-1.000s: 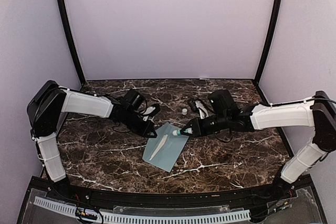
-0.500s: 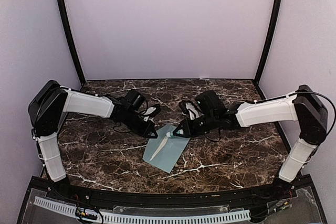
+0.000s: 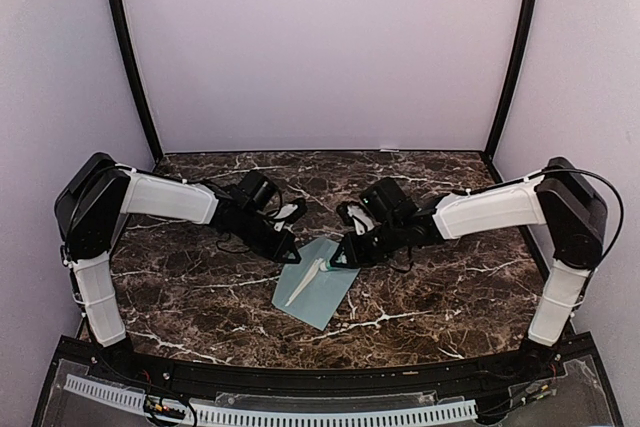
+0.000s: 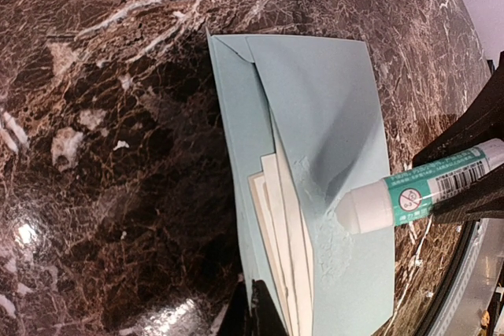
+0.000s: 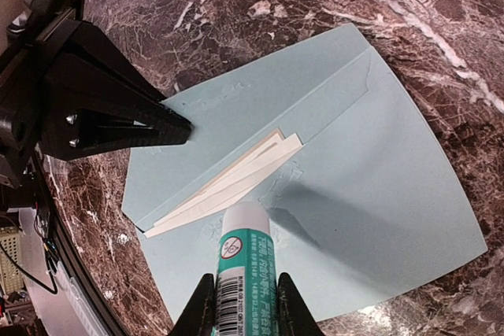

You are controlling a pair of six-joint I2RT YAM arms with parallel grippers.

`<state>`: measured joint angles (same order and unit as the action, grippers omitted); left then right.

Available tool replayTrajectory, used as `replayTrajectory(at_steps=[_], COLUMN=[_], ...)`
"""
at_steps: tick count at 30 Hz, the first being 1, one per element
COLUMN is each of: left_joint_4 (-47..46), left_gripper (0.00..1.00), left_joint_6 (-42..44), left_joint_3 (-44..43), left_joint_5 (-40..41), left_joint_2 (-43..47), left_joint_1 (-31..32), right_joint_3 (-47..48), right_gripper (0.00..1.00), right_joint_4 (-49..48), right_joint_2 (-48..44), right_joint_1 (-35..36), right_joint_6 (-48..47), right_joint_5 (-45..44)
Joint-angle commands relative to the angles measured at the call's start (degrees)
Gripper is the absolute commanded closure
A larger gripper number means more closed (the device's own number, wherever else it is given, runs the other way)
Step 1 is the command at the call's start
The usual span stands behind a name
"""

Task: Place the letter into the envelope and seal it
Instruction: Paint the envelope at the center of the board.

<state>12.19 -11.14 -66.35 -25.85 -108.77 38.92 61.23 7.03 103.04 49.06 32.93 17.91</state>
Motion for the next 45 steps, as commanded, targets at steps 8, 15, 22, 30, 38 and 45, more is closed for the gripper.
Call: replayTrajectory(at_steps=[8, 15, 22, 30, 38, 45], left_joint_4=[0.9, 0.9, 0.7, 0.6, 0.4, 0.5], left_gripper=[1.0, 1.0, 1.0, 1.0, 1.0, 1.0], left_joint_6=[0.1, 0.1, -0.6, -0.9, -1.0, -0.9], left_joint_3=[-1.2, -1.2, -1.2, -1.1, -1.1, -1.1], left_joint_5=[-0.5, -0.4, 0.0, 0.0, 0.1, 0.3], left_joint_2=[-0.5, -0.5, -0.5, -0.4, -0.4, -0.4], left_joint_1=[0.5, 0.6, 0.6, 0.6, 0.6, 0.6], right_joint_3=[2.9, 3.4, 2.9, 2.7, 2.7, 2.6], right_gripper=[0.99, 1.0, 1.0, 1.0, 1.0, 1.0], right_joint_4=[1.6, 3.3, 4.4, 5.7, 6.4, 5.5], right_joint_2=[2.8, 4.0, 3.8, 3.7, 3.3, 3.0], right_joint_1=[0.9, 1.5, 2.4, 3.9, 5.3, 6.0], right_joint_6=[-1.8, -2.4, -2.5, -2.6, -2.2, -1.6], right_joint_5=[-1.6, -2.3, -2.4, -1.3, 0.2, -0.4])
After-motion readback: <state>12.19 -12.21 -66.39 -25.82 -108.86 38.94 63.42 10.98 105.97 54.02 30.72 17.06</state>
